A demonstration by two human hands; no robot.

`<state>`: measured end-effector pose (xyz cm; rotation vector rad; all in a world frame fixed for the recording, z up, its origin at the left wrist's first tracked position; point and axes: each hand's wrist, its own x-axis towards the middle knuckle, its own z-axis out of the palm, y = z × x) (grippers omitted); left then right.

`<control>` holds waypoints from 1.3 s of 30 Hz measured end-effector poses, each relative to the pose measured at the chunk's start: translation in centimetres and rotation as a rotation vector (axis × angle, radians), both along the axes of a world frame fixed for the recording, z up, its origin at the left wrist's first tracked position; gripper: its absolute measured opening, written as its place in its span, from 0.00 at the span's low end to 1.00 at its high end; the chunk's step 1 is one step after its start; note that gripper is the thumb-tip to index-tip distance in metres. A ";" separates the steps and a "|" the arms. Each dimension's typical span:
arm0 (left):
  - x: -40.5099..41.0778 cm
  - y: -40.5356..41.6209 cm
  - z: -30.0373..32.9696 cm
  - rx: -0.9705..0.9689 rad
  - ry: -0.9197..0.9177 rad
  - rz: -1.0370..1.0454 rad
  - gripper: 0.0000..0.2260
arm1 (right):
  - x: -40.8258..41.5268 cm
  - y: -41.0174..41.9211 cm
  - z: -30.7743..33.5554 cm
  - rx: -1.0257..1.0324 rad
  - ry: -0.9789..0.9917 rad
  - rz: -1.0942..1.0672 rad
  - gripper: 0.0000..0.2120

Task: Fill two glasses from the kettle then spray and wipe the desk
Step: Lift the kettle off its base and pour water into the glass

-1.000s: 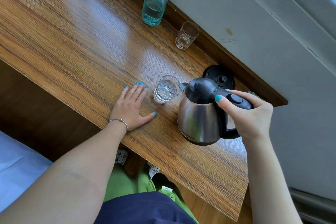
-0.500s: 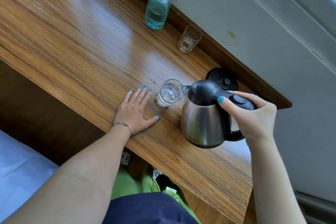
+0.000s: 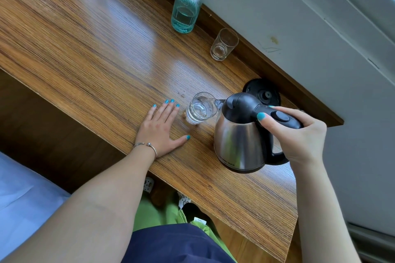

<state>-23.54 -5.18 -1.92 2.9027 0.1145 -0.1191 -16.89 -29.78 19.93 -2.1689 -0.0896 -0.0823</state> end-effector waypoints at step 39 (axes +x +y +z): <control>0.0 -0.2 0.0 -0.001 -0.017 0.008 0.45 | -2.5 -1.0 -0.8 0.163 -0.049 -0.079 0.15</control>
